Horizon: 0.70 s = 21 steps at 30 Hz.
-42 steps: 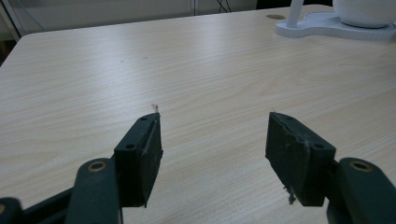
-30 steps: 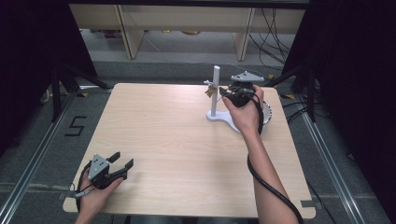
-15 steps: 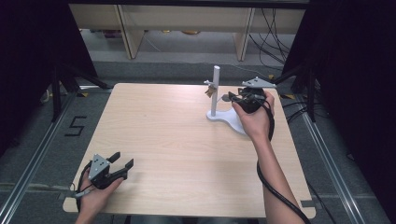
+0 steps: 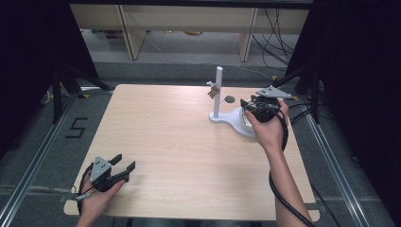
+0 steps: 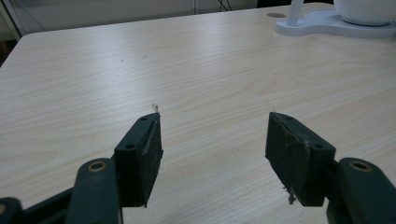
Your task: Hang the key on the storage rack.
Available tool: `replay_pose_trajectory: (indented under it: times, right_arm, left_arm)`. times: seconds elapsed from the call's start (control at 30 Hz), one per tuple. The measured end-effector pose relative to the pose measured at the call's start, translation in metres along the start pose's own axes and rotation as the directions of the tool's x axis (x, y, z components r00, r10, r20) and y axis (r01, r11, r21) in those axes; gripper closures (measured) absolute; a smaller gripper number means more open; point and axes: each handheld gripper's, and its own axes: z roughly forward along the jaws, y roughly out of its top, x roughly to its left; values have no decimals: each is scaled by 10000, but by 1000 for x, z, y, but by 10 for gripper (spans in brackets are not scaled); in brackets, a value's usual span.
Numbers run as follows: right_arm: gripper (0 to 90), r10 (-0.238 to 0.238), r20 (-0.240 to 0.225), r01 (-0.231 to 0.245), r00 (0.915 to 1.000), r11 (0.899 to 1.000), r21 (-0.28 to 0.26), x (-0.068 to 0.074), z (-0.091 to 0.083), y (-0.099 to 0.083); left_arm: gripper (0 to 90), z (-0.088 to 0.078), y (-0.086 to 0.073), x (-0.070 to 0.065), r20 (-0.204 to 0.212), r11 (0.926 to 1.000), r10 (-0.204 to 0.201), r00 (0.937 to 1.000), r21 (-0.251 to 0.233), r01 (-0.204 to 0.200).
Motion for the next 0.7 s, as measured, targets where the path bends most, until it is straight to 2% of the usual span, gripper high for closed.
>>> replay_pose_trajectory:
  times: [0.07,0.1,0.13,0.2,0.23,0.33,0.5,0.53,0.67,0.7]
  right_arm:
    - [544,-46,23,46,10000,9999,90,-3,-4,-3]
    - [543,-90,48,90,9999,9999,-46,-4,-5,-4]
    - [542,8,-1,-8,10000,10000,33,-5,-7,-6]
    - [538,-160,-29,160,9999,9999,-52,-8,-10,-8]
    - [535,-51,-20,51,10000,10000,77,-8,-14,-11]
    - [534,93,95,-93,9999,10000,28,-7,-18,-15]
    - [530,-178,110,178,9998,9998,-34,-10,-25,-24]
    - [527,102,107,-102,9999,9999,37,-8,-27,-27]
    - [517,-196,115,194,9997,9997,176,-8,-32,-37]
    - [515,-67,87,64,9999,9995,309,-7,-34,-39]
  left_arm:
    - [360,0,0,0,1,10000,1,10000,-1,-1]
    - [360,0,0,0,-2,10000,0,10000,0,0]
    - [360,0,0,0,0,10000,3,10000,8,-3]
    - [360,0,0,0,-4,10000,-2,10000,19,2]
    - [360,0,0,0,-7,10000,-7,10000,24,7]
    - [360,-1,0,-1,-61,9999,21,10000,122,-21]
    - [360,-1,0,-1,-55,9999,30,10000,117,-30]
    - [360,-1,0,-1,-49,9999,38,10000,115,-37]
    - [360,0,0,0,-1,10000,2,10000,46,-2]
    - [360,0,0,0,-3,10000,-13,10000,43,13]
